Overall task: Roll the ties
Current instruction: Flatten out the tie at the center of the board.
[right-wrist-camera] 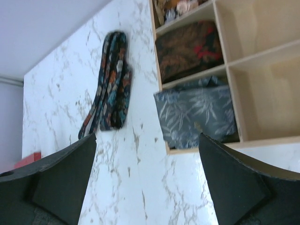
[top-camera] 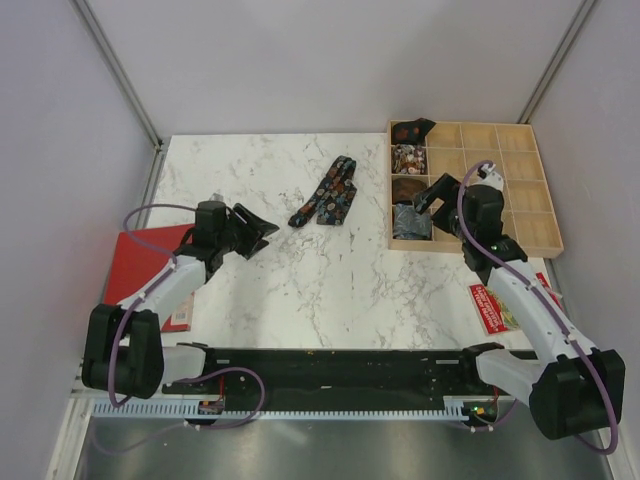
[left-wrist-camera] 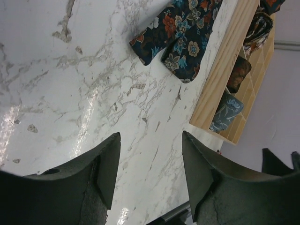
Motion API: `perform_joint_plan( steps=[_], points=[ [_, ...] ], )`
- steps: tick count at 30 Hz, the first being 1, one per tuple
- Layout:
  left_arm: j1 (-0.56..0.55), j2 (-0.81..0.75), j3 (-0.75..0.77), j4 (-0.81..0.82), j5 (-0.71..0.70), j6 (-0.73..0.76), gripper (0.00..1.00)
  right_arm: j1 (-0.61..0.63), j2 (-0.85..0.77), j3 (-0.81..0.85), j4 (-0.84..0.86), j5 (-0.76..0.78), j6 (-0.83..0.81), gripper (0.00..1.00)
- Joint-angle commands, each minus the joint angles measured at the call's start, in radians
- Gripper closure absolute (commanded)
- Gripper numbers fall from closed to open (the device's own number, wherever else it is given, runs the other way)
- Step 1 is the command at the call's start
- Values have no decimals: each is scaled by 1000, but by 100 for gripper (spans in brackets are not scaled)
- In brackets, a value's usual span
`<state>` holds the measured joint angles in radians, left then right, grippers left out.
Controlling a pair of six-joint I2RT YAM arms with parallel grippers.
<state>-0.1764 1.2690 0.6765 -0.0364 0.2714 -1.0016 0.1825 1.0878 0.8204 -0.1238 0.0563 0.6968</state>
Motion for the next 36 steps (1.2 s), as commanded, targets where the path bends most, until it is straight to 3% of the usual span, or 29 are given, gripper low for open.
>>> perform_joint_plan(
  steps=[1, 10, 15, 25, 31, 36],
  points=[
    [-24, 6, -18, 95, -30, -218, 39, 70, -42, -85, -33, -69, 105, 2],
    [-44, 226, -8, 259, 6, -348, 42, 210, -97, -170, -36, 20, 138, 2],
    [-60, 317, -29, 354, -37, -428, 45, 229, -118, -168, -53, 22, 136, 2],
    [-107, 463, 40, 377, -132, -474, 48, 235, -161, -179, -77, 14, 107, 2],
    [-124, 509, 63, 388, -195, -505, 53, 233, -183, -188, -89, 14, 87, 2],
    [-141, 449, 32, 429, -251, -485, 53, 235, -193, -198, -97, 17, 73, 2]
  ],
)
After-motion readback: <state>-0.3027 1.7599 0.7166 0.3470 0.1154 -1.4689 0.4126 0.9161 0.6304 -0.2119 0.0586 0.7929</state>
